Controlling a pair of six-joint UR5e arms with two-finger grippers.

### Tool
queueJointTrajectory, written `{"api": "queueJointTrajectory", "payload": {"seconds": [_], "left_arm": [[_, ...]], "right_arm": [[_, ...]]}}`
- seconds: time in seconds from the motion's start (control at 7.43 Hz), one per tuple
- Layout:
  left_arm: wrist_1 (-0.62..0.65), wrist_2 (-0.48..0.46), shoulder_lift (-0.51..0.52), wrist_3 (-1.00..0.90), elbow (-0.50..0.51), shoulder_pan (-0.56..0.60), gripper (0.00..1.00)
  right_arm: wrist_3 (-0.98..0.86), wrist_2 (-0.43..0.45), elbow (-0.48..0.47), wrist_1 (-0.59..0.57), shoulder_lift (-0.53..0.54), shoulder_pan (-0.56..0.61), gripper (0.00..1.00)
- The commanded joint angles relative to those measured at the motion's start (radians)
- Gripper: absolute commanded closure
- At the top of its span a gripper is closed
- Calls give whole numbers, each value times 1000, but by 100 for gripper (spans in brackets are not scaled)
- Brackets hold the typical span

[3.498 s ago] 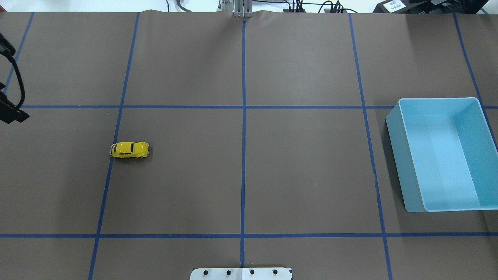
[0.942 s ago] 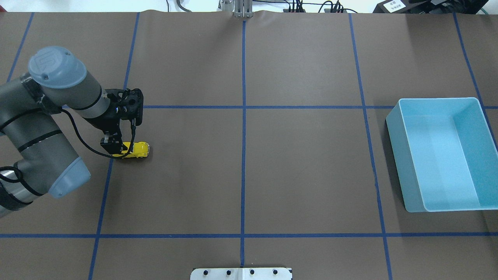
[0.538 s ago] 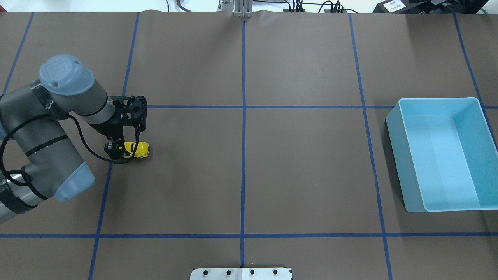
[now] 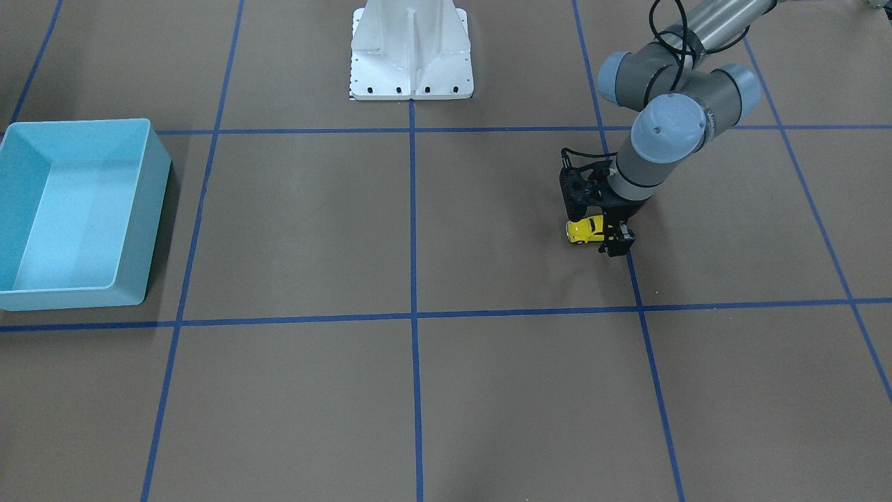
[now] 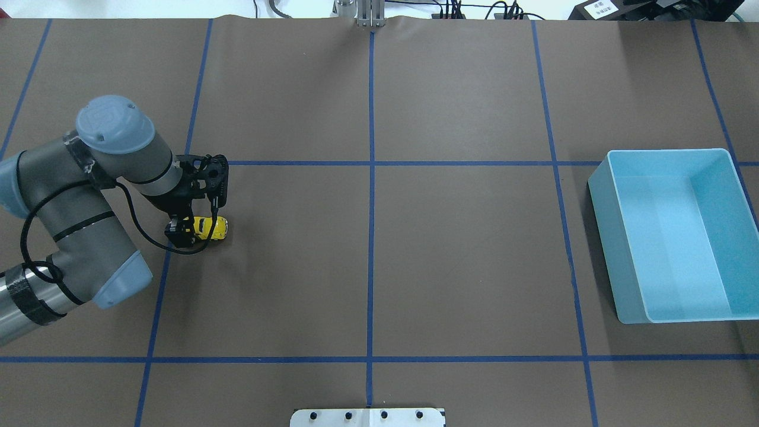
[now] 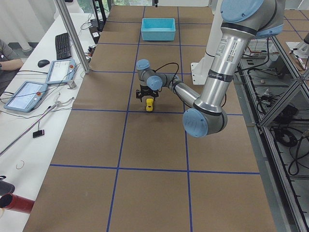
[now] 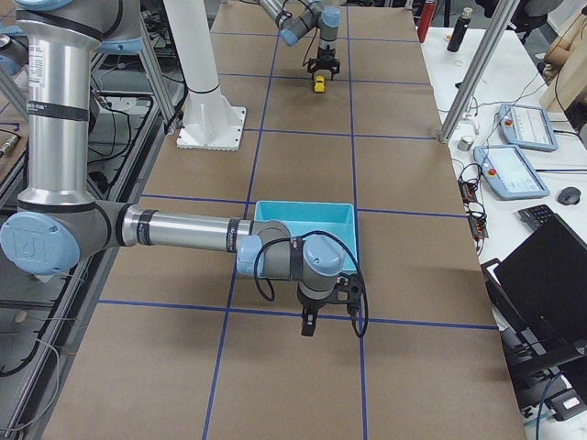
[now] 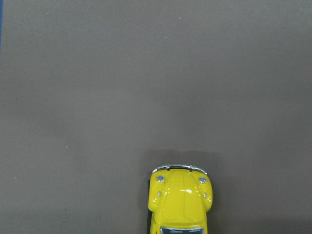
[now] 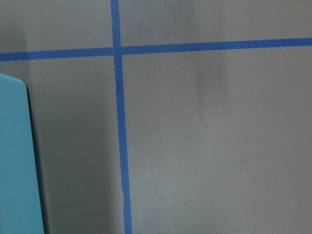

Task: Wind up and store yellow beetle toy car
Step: 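Close the left gripper on the car and press it onto the table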

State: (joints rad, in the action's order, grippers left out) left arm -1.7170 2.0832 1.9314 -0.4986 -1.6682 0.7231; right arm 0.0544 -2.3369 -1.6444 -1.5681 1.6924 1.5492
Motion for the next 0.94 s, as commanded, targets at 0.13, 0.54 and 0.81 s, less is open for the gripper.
{"api": "queueJointTrajectory", "payload": {"seconds": [0.13, 0.54, 0.81], "left_arm": [[-36, 0, 1, 0, 28, -1, 2], [-36, 1, 0, -2, 24, -1, 24], [-36, 2, 0, -2, 21, -2, 49]], "right_arm": [[-4, -18, -72, 10, 50, 5, 0], [-13, 21, -15, 11, 30, 5, 0], [-13, 22, -9, 10, 27, 5, 0]]}}
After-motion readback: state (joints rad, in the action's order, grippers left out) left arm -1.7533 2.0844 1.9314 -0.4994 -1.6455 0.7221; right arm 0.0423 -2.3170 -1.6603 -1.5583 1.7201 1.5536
